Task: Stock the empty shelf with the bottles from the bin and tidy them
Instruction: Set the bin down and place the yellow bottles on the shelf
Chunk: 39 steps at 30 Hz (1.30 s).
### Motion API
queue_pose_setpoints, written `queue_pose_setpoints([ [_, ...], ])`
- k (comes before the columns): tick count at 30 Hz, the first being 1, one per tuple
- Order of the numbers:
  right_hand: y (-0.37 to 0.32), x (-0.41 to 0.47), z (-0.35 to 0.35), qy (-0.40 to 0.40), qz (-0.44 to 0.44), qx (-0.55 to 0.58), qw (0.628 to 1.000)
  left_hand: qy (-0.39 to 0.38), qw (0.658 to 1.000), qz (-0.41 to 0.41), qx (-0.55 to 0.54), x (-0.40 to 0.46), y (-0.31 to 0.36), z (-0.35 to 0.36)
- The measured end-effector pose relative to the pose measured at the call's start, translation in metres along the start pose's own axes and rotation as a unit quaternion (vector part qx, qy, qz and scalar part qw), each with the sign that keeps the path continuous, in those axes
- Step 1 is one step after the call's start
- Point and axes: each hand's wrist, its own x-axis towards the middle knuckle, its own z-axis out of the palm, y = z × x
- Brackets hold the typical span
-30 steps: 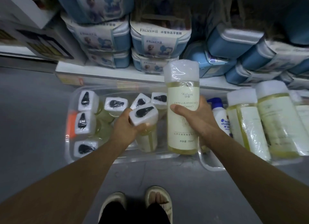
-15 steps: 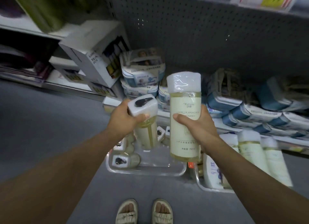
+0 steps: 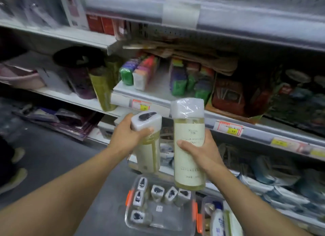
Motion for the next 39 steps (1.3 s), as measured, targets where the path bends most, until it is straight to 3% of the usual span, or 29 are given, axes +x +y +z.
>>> queue_pose_setpoints([
  [12, -0.146, -0.035, -0.037, 0.006, -0.123, -0.011, 0.992, 0.105, 0.993, 0.061, 0.002, -0.034, 0.146, -0.088],
  [23, -0.235, -0.041, -0.064, 0.001, -0.190, 0.022, 0.982, 0.163, 0.980, 0.111, -0.027, -0.041, 0.248, -0.133],
  [39, -0.330, -0.002, -0.056, 0.101, -0.209, 0.079, 0.969, 0.078, 0.966, 0.244, -0.026, 0.049, 0.349, -0.185],
])
